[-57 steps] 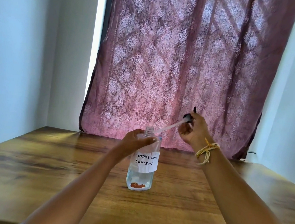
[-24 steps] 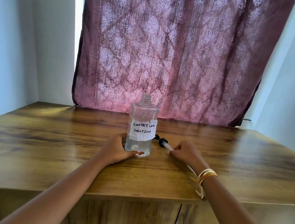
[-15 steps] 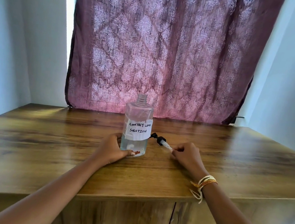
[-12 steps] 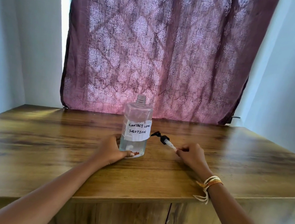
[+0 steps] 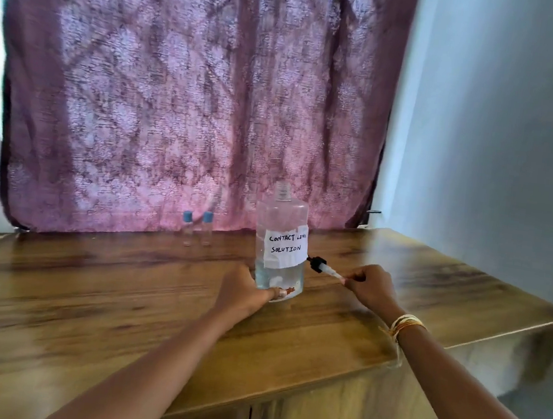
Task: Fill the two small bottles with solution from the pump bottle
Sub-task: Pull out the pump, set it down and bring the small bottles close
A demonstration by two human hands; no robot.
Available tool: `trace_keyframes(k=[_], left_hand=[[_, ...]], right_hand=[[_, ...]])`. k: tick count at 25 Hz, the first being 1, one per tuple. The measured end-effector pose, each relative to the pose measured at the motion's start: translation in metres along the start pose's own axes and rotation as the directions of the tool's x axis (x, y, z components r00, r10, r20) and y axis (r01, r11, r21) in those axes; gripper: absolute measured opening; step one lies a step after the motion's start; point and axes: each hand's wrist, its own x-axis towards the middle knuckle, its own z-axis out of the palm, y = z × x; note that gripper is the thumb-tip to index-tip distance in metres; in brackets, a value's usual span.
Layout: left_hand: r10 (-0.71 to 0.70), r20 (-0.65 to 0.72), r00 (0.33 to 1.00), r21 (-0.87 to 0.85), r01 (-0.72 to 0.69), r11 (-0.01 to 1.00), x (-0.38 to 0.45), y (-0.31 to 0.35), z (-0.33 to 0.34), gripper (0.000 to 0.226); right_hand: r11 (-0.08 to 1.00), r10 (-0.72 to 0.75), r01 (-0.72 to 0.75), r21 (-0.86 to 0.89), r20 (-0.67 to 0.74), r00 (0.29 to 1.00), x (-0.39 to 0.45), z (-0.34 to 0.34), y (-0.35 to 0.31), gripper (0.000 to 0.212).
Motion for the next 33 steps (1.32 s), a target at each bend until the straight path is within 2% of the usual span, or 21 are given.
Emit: trace_keyframes(k=[3, 7, 10, 17, 24, 27, 31, 33], left_hand=[[0.022, 0.012, 1.0, -0.021, -0.021, 1.0, 0.012, 0.015, 0.038, 0.042], [0.002, 0.013, 1.0, -0.026, -0.002, 1.0, 0.028, 0.022, 0.07, 0.052], [0.026, 0.016, 1.0, -0.024, -0.025, 0.999, 0.038, 0.02, 0.082, 0.056], [0.054, 0.05, 0.997, 0.001, -0.054, 0.999, 0.045, 0.011, 0.088, 0.06], [0.106, 0.084, 0.991, 0.03, -0.109, 0.994, 0.035, 0.014, 0.084, 0.069], [0.116, 0.115, 0.987, 0.046, -0.122, 0.992, 0.027, 0.015, 0.077, 0.085], [0.044, 0.144, 0.989, 0.108, -0.061, 0.992, 0.015, 0.009, 0.061, 0.095], [0.066, 0.162, 0.985, 0.129, -0.087, 0.988, 0.009, 0.002, 0.046, 0.089]], right_hand=[[0.998, 0.029, -0.032, -0.055, -0.059, 0.998, 0.01, -0.006, 0.018, 0.008], [0.987, 0.033, -0.05, -0.152, -0.114, 0.993, 0.014, -0.008, 0.037, 0.015], [0.964, 0.016, -0.055, -0.261, -0.148, 0.989, 0.017, -0.007, 0.043, 0.017], [0.932, 0.041, -0.101, -0.35, -0.175, 0.984, 0.026, -0.002, 0.045, 0.021], [0.826, -0.096, -0.047, -0.562, -0.222, 0.97, -0.003, -0.004, 0.039, 0.04], [0.83, -0.176, 0.033, -0.557, -0.204, 0.963, -0.03, 0.001, 0.029, 0.042], [0.92, -0.206, 0.148, -0.363, -0.126, 0.97, -0.062, 0.012, 0.005, 0.028], [0.938, -0.224, 0.192, -0.289, -0.083, 0.971, -0.075, 0.019, -0.01, 0.033]])
